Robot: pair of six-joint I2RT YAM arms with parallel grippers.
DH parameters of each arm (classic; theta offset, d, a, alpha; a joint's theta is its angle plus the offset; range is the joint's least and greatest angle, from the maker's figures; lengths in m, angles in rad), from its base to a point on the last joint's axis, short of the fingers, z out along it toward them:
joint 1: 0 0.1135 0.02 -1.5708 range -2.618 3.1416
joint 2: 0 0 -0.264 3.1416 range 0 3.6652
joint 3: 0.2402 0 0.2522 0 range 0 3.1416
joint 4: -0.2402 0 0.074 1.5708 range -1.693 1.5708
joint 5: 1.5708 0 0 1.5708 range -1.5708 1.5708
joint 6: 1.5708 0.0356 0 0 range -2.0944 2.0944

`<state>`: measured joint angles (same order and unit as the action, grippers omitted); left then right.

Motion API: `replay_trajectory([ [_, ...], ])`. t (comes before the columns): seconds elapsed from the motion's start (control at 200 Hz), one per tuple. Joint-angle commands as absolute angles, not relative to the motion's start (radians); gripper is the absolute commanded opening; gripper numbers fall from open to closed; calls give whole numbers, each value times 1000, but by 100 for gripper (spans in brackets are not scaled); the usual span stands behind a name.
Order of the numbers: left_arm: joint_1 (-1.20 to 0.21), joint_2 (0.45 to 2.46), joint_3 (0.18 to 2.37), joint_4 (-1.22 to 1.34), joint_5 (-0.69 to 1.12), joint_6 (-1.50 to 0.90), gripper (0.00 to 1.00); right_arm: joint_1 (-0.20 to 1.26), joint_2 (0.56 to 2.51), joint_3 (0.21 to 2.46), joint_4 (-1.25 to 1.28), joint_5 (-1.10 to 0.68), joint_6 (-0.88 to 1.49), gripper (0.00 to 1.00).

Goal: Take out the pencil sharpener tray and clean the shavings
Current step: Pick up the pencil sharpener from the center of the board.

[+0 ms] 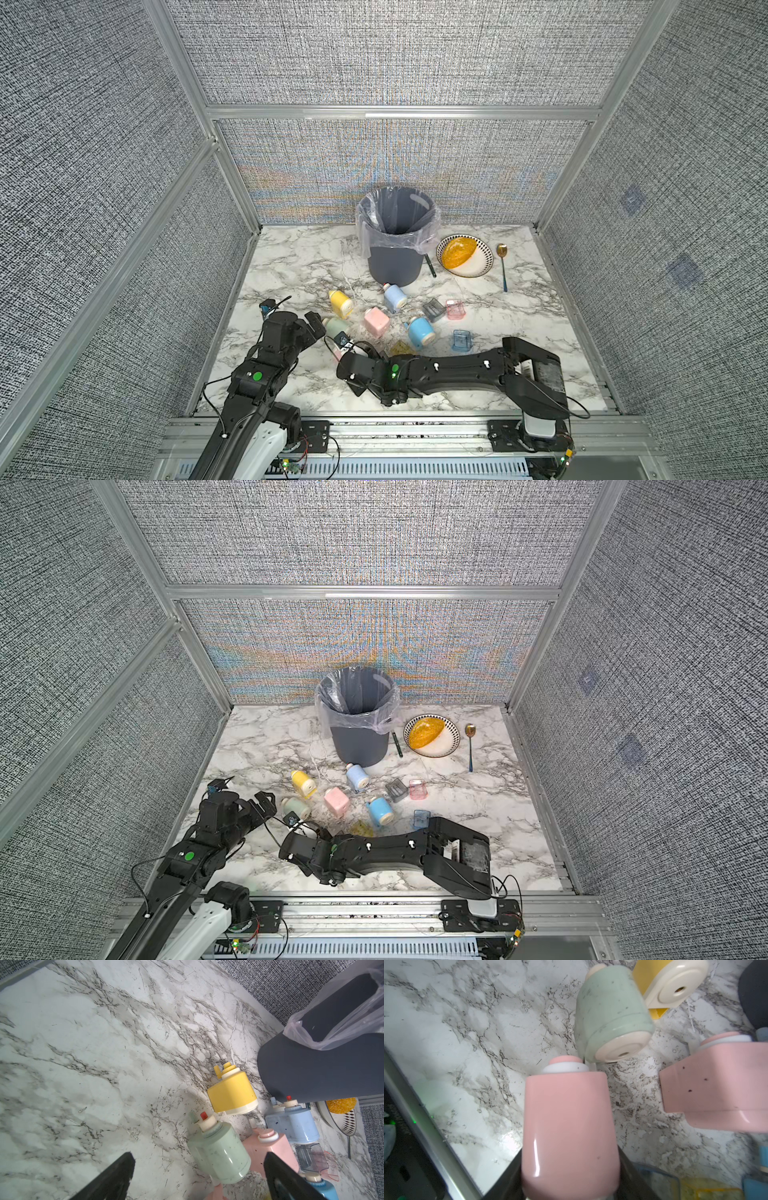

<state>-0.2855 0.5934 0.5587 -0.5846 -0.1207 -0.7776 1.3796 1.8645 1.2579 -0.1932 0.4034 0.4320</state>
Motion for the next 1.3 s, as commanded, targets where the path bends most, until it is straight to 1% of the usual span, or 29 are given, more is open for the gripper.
replay_trajectory([
  [0.0, -286, 592, 582, -566, -43, -748, 100, 1379, 1803, 1240, -166, 392, 386, 34],
  [0.09, -286, 587, 601, -548, 22, -726, 100, 1375, 1719, 1199, -172, 376, 366, 33],
  [0.295, -286, 549, 637, -492, 155, -689, 100, 1325, 1520, 1097, -201, 256, 341, 33],
  [0.4, -287, 540, 636, -405, 284, -682, 100, 1276, 1414, 1063, -234, 181, 315, 33],
  [0.46, -287, 544, 610, -287, 415, -690, 100, 1235, 1352, 1052, -255, 120, 292, 33],
  [0.581, -288, 598, 515, 28, 633, -779, 100, 1134, 1234, 1034, -286, 11, 243, 33],
  [0.701, -305, 679, 416, 365, 722, -881, 100, 1018, 1146, 1041, -346, -104, 195, 33],
  [0.776, -332, 716, 350, 558, 715, -936, 100, 956, 1113, 1050, -389, -157, 170, 33],
  [0.871, -383, 779, 320, 713, 759, -906, 100, 889, 1080, 1054, -422, -217, 148, 33],
  [1.061, -511, 925, 350, 833, 880, -818, 100, 792, 1044, 1058, -441, -399, 120, 33],
  [1.291, -554, 1014, 398, 910, 1019, -790, 100, 755, 1046, 1091, -482, -558, 75, 33],
])
